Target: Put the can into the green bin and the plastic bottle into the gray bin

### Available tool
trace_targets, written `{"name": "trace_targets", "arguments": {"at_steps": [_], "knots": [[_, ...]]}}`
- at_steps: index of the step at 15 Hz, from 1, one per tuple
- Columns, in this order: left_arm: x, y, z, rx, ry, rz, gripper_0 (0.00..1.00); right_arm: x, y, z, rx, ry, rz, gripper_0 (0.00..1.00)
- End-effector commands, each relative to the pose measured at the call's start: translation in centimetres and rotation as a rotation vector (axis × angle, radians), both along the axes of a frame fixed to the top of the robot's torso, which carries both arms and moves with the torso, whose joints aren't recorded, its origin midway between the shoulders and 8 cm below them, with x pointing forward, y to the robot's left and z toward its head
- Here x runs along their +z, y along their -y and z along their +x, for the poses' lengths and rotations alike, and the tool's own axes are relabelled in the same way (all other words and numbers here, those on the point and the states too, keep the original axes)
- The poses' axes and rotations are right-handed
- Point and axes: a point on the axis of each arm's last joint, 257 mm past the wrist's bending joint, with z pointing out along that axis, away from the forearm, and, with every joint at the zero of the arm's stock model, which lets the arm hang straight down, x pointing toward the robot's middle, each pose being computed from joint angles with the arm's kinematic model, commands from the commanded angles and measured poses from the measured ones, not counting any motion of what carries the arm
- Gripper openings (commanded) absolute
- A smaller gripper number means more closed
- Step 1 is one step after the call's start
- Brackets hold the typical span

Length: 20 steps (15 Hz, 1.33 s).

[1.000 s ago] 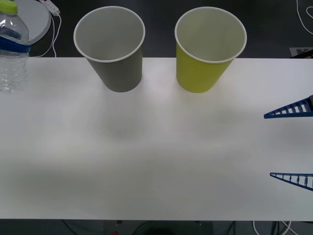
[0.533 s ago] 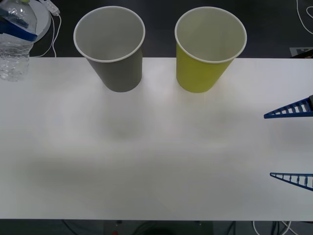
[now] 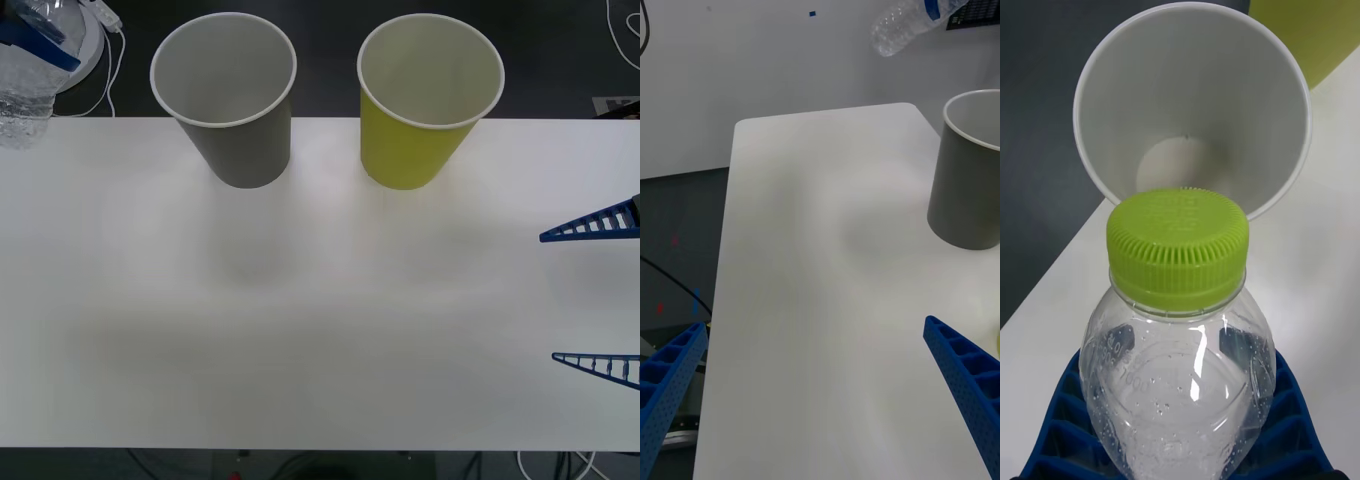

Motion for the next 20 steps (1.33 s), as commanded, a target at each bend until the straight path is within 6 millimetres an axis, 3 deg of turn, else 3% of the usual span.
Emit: {"name": "trace_targets", "arguments": {"at_steps": [1, 7, 12, 20], "knots": [[0.2, 0.5, 0.7, -0.005, -0.016, 0.038, 0.00, 0.0, 0.0, 0.0, 0.000, 0.000, 0.000, 1.00], [1.4, 2.7, 2.4, -0.015, -0.055, 0.041, 0.00, 0.0, 0.0, 0.0, 0.000, 0.000, 0.000, 1.00], [2.7, 4.6, 5.0, 0.010, -0.023, 0.072, 0.00, 0.0, 0.0, 0.0, 0.000, 0.000, 0.000, 1.00], [3.3, 8.2, 7.7, 0.071, -0.066, 0.076, 0.00, 0.0, 0.0, 0.0, 0.000, 0.000, 0.000, 1.00]]}}
